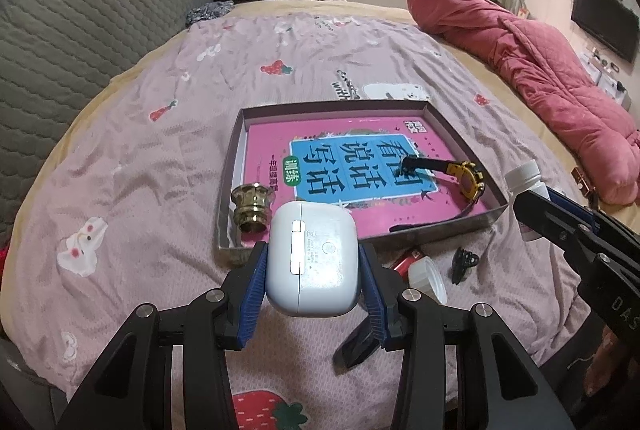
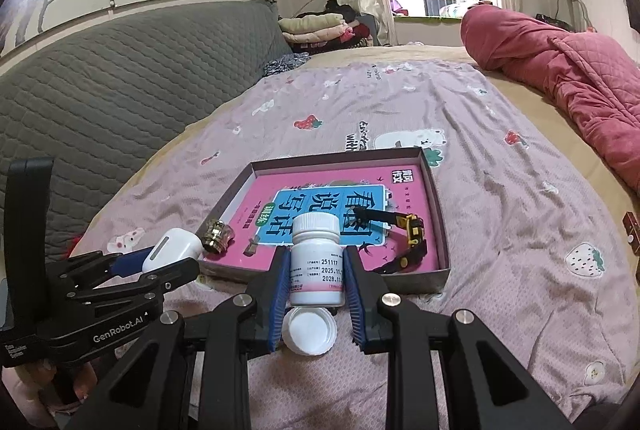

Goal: Organize rigid objects

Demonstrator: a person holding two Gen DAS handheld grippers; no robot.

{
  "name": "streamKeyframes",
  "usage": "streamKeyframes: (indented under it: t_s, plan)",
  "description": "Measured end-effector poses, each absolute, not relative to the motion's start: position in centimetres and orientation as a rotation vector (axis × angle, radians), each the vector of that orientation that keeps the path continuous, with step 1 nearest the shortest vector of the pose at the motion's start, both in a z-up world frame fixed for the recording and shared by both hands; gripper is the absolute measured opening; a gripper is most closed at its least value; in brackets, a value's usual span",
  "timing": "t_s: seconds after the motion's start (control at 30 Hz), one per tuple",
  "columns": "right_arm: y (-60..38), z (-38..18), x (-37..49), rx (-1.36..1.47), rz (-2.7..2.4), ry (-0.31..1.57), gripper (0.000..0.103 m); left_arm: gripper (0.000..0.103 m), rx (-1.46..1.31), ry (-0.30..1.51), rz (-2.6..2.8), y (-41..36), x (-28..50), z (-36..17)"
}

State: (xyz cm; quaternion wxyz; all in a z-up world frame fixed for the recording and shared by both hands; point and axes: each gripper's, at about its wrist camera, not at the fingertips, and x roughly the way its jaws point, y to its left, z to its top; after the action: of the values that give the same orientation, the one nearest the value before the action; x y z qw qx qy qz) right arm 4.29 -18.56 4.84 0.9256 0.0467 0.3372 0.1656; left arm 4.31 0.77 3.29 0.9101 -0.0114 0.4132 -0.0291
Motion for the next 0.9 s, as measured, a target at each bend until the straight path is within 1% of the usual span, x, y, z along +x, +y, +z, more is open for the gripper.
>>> streamKeyframes:
  t_s: [0.43, 0.9]
  plan:
    - [-19.8, 4.5, 5.5, 0.135, 0.309, 0.688, 0.027, 0.046, -0.031, 0.867, -0.058, 0.7, 5.8, 2.7]
    - [-20.1, 3.3, 7.4, 0.137, 0.296, 0.689, 0.027, 0.046, -0.086, 0.881, -0.005, 3.8, 8.1, 1.7]
